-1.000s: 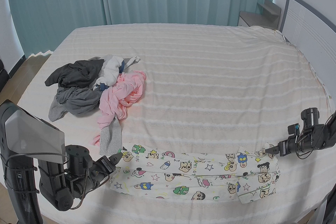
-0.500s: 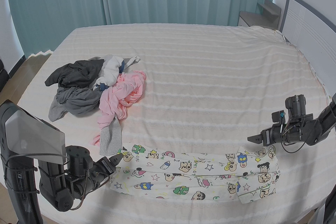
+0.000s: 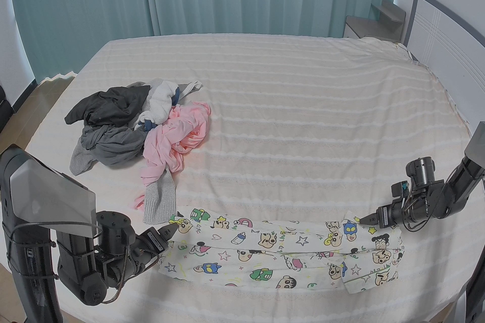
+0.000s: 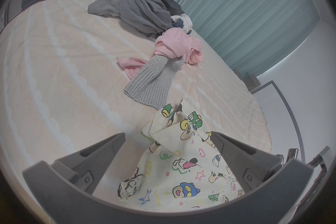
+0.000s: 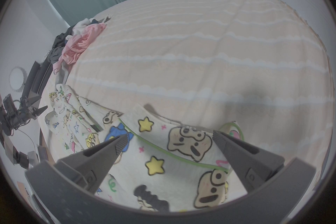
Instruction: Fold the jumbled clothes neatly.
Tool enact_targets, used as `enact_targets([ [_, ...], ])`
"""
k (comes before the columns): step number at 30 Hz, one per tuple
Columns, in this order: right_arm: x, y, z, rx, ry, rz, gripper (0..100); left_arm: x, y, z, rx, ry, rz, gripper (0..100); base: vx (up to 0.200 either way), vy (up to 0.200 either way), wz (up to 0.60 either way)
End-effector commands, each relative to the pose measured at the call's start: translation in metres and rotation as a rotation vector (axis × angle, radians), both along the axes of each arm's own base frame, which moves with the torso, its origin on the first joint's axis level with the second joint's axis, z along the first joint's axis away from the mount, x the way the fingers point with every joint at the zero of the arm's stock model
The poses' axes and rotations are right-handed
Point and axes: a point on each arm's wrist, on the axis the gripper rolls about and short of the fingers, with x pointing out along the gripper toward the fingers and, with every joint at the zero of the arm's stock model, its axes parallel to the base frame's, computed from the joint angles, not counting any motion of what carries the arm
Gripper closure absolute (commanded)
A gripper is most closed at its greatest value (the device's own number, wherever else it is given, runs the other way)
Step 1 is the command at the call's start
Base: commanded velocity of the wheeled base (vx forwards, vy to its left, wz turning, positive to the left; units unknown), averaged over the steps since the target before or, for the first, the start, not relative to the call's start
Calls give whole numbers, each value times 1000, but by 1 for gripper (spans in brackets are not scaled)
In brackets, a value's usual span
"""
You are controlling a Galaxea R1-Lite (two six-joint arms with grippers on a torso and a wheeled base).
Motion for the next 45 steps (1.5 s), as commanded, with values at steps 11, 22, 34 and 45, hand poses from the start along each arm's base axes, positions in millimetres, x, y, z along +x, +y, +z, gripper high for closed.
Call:
enact_targets([
  [11, -12, -25, -15, 7, 57, -79, 0, 0, -2, 0, -4, -11, -6, 0, 0, 0, 0],
  [22, 10, -2, 32, 4, -156, -4, 0, 0, -2, 0, -4, -11, -6, 0, 0, 0, 0],
  [34, 23, 49, 1, -141, -46, 48, 0, 0, -2, 0, -3, -12, -3, 0, 0, 0, 0],
  [45, 24, 69, -14, -200, 10, 65, 0, 0, -2, 0, -2, -9, -3, 0, 0, 0, 0],
])
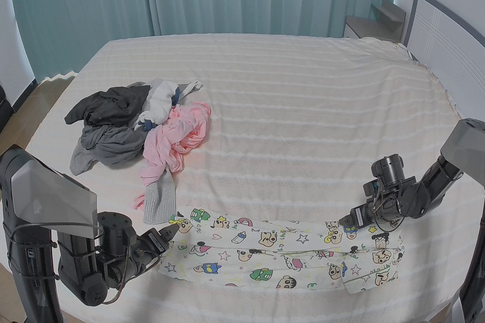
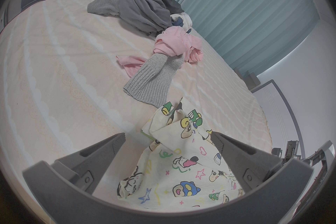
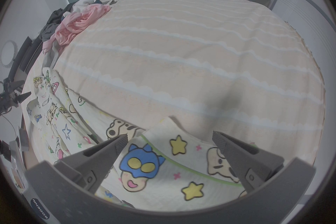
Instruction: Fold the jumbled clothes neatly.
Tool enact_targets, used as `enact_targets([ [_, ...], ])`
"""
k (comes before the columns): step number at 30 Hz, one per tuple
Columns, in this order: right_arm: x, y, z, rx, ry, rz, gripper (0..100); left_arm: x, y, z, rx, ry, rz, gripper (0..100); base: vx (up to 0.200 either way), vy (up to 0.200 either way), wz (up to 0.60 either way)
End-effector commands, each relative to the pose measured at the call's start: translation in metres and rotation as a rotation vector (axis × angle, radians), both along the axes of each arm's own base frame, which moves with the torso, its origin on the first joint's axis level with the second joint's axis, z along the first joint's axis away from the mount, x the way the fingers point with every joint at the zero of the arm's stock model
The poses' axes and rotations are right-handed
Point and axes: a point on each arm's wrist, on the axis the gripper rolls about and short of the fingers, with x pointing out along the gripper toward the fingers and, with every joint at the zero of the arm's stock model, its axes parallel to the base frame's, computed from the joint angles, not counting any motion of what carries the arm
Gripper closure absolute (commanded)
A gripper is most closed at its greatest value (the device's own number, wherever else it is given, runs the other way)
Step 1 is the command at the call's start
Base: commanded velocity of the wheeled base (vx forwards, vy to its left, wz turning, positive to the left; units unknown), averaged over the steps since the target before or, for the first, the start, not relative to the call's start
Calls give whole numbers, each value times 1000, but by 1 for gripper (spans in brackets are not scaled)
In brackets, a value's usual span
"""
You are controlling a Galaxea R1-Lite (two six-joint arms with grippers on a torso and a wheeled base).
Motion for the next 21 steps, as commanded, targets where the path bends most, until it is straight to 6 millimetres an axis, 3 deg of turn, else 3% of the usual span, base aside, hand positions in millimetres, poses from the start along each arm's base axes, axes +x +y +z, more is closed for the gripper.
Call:
enact_targets([
  [1, 2, 6, -10, -8, 23, 11, 0, 1, 0, 1, -5, -13, 1, 0, 0, 0, 0],
  [6, 2, 8, -13, -16, 32, 14, 0, 1, 0, -1, -4, -9, 0, 0, 0, 0, 0],
  [7, 2, 9, -14, -15, 30, 15, 100, 1, 0, -1, -4, -9, 0, 0, 0, 0, 0],
  [21, -8, 19, 0, 24, 9, 11, 100, 1, 0, -2, -2, -3, 0, 0, 0, 0, 0],
])
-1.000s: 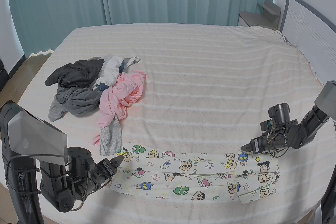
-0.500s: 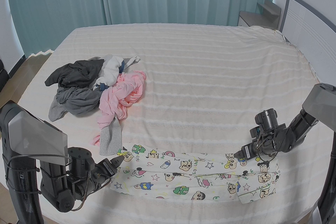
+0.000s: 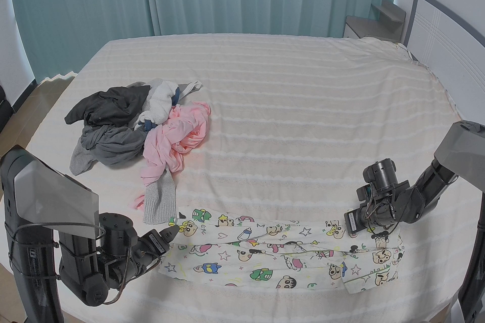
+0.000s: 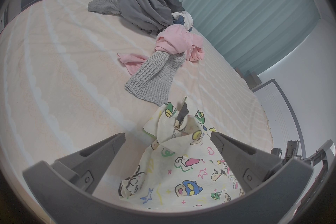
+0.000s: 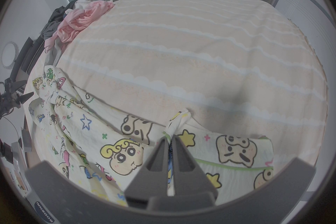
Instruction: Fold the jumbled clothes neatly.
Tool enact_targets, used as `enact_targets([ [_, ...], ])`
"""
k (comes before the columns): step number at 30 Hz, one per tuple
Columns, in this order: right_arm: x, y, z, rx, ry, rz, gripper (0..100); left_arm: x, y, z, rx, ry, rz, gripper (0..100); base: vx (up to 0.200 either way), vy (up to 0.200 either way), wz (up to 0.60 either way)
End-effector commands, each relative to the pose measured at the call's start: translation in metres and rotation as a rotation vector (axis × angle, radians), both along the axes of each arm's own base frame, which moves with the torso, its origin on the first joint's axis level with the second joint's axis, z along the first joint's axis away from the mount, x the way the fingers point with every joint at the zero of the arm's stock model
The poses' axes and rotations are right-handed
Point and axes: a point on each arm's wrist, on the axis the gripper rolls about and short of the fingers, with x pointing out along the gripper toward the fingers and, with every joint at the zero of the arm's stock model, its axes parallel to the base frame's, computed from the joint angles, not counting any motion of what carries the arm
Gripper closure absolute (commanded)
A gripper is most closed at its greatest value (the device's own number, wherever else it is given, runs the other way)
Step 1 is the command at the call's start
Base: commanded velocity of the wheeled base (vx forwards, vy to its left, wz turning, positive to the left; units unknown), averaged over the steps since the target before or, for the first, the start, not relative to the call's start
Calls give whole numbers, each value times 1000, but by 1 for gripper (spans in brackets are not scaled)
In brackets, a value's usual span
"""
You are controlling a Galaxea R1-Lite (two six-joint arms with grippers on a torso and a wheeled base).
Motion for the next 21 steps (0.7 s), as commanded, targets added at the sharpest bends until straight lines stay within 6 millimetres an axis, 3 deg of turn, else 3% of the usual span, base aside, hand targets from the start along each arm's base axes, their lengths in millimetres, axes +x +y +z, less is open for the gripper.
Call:
enact_targets([
  [1, -7, 6, 9, 12, -15, 13, 100, 1, 0, 1, -5, -14, 1, 0, 0, 0, 0],
  [13, -20, 22, 17, 22, -30, 66, 100, 0, -2, 1, -5, -14, -6, 0, 0, 0, 0],
  [18, -24, 21, 12, 16, -6, 67, 100, 0, -2, 1, -4, -14, -6, 0, 0, 0, 0],
  [19, -25, 20, 12, 17, -4, 66, 0, 0, -2, 2, -5, -17, -6, 0, 0, 0, 0],
  [21, -28, 19, 15, 22, -8, 67, 0, 0, -1, 4, -6, -23, -8, 0, 0, 0, 0],
])
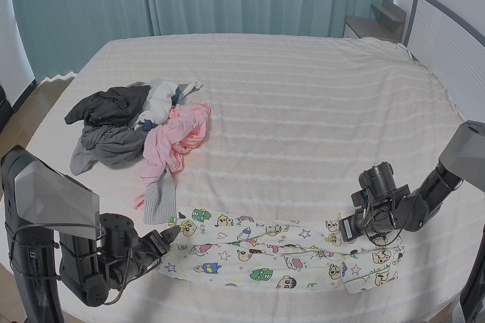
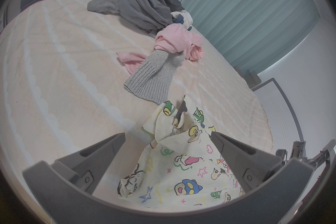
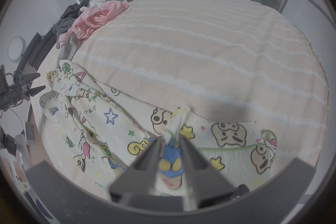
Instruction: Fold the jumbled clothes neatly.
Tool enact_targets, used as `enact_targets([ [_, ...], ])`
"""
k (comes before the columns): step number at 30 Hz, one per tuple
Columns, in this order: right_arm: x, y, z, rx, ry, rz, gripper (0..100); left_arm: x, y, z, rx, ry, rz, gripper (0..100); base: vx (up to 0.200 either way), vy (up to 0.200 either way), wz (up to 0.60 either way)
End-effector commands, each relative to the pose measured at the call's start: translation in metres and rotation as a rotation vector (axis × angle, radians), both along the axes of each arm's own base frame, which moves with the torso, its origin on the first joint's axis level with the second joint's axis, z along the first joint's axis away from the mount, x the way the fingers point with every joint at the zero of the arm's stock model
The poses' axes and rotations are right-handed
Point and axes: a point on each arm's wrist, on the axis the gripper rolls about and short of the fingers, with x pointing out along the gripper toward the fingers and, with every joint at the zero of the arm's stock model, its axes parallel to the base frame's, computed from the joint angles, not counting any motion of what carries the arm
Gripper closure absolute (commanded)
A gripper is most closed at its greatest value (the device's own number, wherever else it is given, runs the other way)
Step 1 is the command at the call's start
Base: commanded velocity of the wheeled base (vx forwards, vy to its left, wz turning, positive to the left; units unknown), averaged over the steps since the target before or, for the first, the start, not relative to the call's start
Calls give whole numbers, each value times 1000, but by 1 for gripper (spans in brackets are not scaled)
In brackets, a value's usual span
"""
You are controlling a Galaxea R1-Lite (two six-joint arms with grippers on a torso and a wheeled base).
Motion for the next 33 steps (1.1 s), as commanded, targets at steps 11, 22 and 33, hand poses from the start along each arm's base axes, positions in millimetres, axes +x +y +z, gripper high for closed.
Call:
enact_targets([
  [11, -52, -26, 80, 230, -170, -197, 0, 7, -3, 9, 221, -127, -192, 0, 0, 0, 0],
  [22, -141, -73, 121, 300, -382, -275, 0, 40, -14, -17, 408, -89, -356, 0, 0, 0, 0],
  [33, -185, -87, 123, 338, -471, -285, 0, 67, -25, -19, 433, 26, -386, 0, 0, 0, 0],
])
